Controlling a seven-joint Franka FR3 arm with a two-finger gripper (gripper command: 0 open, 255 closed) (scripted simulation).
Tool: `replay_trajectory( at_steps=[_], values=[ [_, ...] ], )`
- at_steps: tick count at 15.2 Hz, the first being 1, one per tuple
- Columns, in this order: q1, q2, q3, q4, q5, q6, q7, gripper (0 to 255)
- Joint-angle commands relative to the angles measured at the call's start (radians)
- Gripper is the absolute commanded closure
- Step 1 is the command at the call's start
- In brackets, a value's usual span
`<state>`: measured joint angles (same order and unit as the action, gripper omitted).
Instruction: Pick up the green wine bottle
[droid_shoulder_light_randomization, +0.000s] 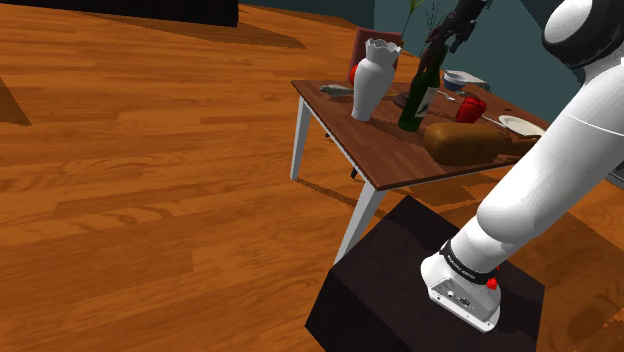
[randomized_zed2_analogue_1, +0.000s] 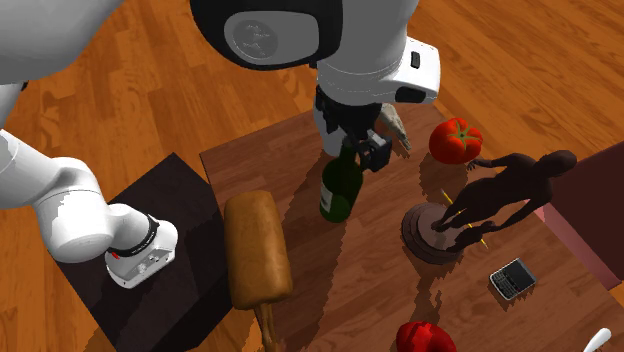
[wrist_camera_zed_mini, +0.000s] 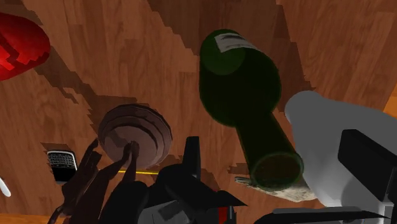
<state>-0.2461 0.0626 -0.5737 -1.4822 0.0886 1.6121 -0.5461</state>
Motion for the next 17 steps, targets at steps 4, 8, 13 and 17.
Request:
replay_trajectory(
  at_steps=[4, 8, 13, 17],
  values=[
    [0.003, -0.011, 0.002, -0.049, -0.006, 0.04, 0.001, 255],
    [0.003, -0.01, 0.002, -0.047, -0.006, 0.039, 0.001, 255],
    [0.004, -0.013, 0.002, -0.05, -0.007, 0.04, 0.002, 255],
    [-0.003, 0.008, -0.002, 0.028, 0.005, -0.021, -0.003, 255]
  ],
)
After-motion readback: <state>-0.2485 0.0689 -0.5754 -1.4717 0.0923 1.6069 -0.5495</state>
